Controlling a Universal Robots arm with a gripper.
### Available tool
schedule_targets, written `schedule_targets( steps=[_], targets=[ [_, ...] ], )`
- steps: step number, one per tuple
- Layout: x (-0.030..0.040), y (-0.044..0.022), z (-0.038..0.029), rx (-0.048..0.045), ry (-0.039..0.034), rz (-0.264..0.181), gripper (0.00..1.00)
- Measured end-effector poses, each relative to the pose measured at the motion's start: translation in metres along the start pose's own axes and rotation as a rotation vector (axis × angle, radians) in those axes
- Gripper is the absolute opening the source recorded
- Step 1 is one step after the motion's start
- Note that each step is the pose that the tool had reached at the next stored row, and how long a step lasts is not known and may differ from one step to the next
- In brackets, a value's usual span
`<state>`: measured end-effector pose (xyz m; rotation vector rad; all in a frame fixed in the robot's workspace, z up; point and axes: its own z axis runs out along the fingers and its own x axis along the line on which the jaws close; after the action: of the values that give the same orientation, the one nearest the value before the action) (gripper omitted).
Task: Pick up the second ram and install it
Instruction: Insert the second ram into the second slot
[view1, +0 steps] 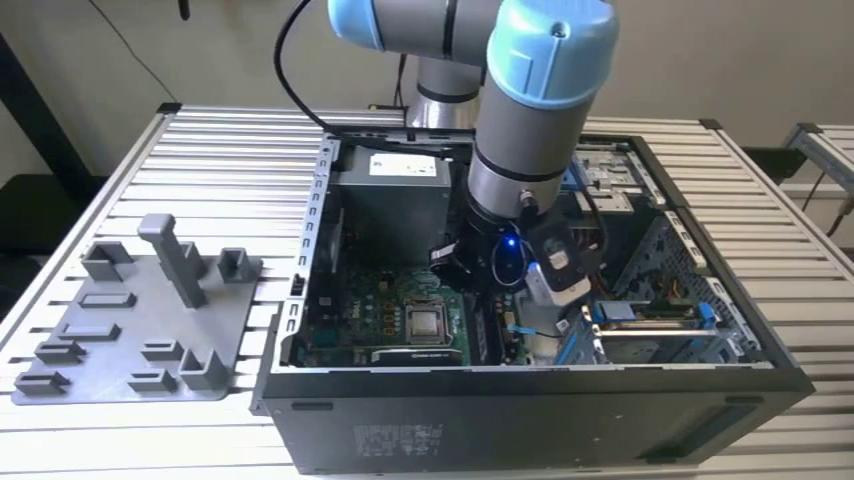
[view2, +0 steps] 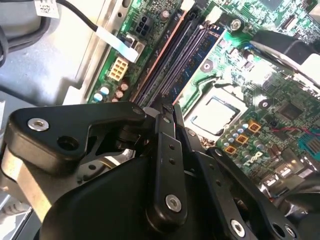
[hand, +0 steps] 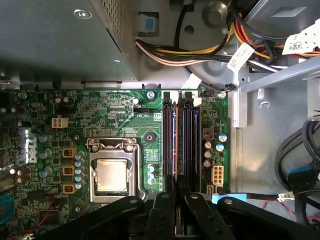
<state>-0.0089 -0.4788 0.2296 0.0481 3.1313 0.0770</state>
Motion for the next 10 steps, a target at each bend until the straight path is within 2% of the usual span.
schedule_targets(
  steps=[10],
  targets=[
    [-0.0001, -0.0002, 0.0037, 0.0002, -0.0001, 0.004, 0.14]
  ],
)
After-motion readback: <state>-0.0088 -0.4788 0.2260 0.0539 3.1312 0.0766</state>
